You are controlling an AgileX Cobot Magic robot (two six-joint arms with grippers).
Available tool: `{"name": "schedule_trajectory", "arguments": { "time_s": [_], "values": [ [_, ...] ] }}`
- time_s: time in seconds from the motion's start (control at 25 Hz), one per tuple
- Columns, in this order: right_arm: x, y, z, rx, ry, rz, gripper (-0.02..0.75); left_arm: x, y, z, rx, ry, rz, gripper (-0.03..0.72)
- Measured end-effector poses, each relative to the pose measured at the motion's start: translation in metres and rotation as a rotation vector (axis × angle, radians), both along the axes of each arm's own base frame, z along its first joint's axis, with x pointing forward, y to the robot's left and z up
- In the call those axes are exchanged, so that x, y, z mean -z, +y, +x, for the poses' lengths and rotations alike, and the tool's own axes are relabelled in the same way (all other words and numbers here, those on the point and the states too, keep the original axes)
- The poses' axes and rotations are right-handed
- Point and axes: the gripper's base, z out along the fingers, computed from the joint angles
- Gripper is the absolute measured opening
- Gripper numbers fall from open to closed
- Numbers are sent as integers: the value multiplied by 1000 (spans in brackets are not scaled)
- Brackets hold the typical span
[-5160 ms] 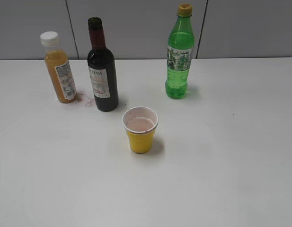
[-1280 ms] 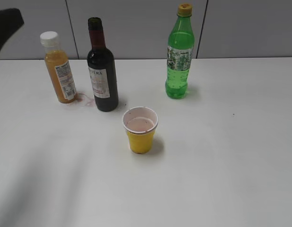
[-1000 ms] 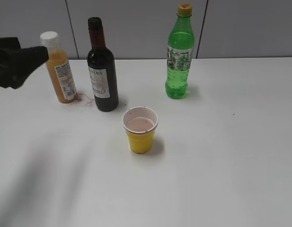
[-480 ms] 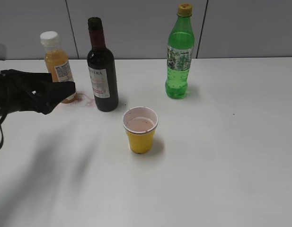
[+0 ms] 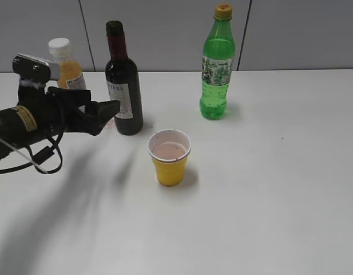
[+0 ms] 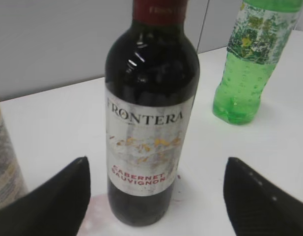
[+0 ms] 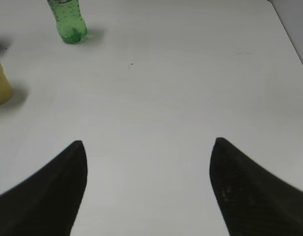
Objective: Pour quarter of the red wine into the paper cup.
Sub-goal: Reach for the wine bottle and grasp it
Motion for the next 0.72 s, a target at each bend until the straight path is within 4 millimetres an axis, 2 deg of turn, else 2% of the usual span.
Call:
{"name": "schedule_trajectory", "arguments": {
  "time_s": [0.36,0.72],
  "values": [
    [0,0,0,0,1,0,587,28,-10,26,-36,42,-11,653],
    [0,0,0,0,1,0,587,37,-19,40,-13,31,-9,688]
  ]
}}
